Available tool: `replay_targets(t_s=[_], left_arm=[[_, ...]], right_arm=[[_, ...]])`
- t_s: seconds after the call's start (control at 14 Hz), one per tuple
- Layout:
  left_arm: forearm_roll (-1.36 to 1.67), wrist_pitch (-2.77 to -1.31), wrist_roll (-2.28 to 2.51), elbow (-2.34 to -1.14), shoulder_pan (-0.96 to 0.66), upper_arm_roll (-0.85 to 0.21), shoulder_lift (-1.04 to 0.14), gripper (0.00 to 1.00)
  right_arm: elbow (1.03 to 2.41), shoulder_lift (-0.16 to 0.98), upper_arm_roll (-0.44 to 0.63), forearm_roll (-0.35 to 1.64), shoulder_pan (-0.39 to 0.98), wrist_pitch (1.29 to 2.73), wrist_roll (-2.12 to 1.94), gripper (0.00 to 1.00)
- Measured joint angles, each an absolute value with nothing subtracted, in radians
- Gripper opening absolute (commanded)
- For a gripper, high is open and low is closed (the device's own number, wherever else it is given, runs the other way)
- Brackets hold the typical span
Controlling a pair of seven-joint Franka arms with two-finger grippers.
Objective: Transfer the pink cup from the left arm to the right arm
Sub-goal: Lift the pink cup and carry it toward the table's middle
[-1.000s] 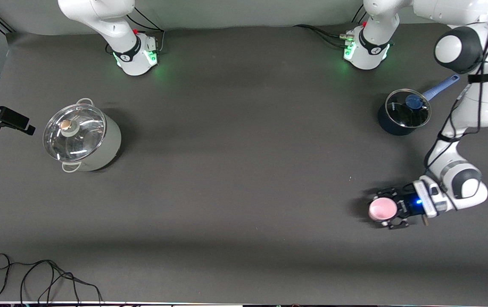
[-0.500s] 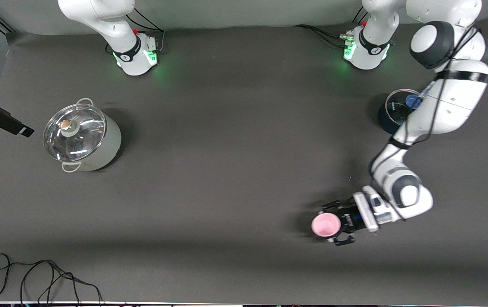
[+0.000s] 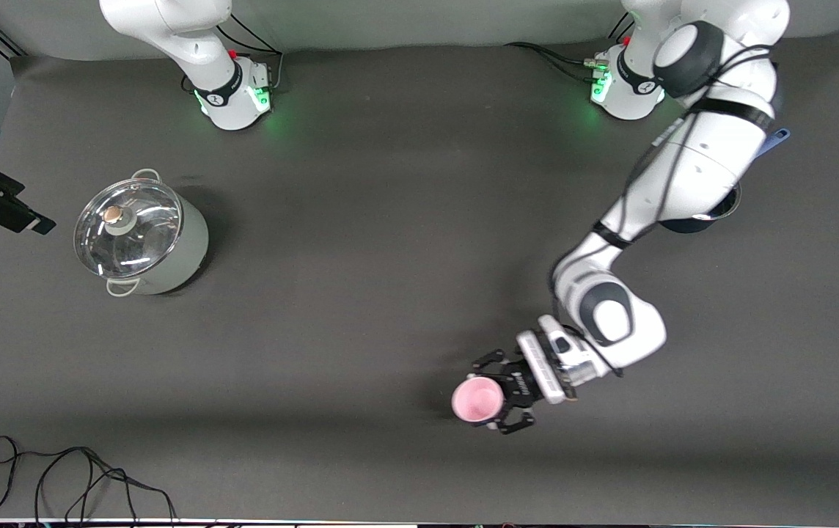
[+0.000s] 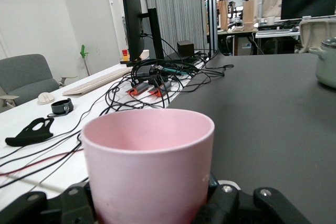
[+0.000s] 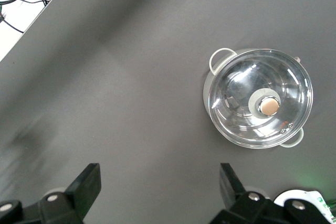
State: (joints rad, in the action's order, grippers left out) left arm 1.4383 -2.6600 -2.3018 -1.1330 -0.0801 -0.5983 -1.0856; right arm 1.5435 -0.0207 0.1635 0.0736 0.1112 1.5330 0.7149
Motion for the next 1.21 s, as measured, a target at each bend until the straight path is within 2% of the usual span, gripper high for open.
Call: replay_targets(t_s=[0.36, 0.71, 1.07, 1.21], left_arm=[[1.439, -2.957, -2.099, -0.961, -0.328, -0.603, -1.08, 0.0], [1.438, -3.158, -1.964, -0.841, -0.511, -0.6, -1.074, 0.0], [1.434, -3.252, -1.946, -0.789, -0.608, -0.592, -1.068, 0.0], [1.431, -3.297, -1.946, -0.784, -0.649, -0.576, -1.064, 0.0]], right_arm=[[1.544, -0.021, 0.163, 0.075, 0.113, 1.532, 0.716, 1.0], [1.544, -0.019, 0.162, 0.075, 0.124, 1.532, 0.72, 1.0], [1.54, -0.017, 0.161, 0.076, 0.143, 1.533, 0.721, 1.0], [1.499, 0.008, 0.16, 0.076, 0.173, 1.533, 0.74, 1.0]])
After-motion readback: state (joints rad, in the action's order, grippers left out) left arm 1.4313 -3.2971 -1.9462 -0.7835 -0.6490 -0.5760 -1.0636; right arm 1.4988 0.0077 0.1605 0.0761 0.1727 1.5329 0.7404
